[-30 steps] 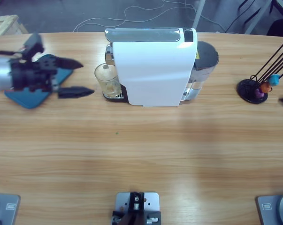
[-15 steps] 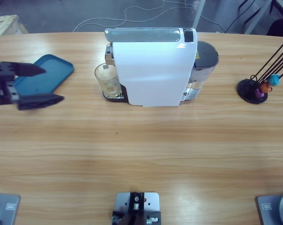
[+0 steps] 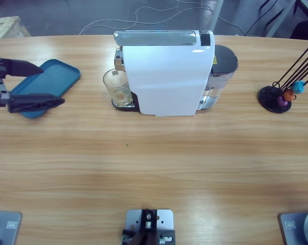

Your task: Pour coffee

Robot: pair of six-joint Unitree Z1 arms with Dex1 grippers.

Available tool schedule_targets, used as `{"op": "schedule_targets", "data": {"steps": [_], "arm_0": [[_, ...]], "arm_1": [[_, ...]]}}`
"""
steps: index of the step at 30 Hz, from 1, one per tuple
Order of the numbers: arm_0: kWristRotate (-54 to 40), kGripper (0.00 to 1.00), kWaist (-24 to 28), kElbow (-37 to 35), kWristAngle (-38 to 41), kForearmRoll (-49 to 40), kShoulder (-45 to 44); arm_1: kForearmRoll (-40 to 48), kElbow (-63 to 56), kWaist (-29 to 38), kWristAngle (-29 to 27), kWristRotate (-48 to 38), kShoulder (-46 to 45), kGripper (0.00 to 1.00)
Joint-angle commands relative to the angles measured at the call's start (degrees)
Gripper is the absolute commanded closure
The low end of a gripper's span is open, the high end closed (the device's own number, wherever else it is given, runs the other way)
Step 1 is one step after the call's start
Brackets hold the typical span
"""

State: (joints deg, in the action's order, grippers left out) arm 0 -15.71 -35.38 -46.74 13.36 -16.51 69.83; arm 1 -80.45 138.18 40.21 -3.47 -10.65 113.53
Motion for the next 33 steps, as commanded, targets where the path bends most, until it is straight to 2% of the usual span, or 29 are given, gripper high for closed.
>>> {"op": "schedule_targets", "data": {"steps": [1,6,33], "arm_0": [[0.6,0.0,-0.5,0.2,1.1,0.0,3.4],[0.5,0.0,-0.5,1.0,1.5,1.1,5.7],[1.5,0.0,-0.9,0.7,2.0,4.3,5.3]], "arm_1": [[-0.9,1.0,-3.2,0.7,0.8,6.7,1.0],[-1.1,-1.1,-3.6,1.2,1.3,7.8,1.0],[-0.5,-2.6,-4.3,2.2,3.4,12.4,1.0]]}}
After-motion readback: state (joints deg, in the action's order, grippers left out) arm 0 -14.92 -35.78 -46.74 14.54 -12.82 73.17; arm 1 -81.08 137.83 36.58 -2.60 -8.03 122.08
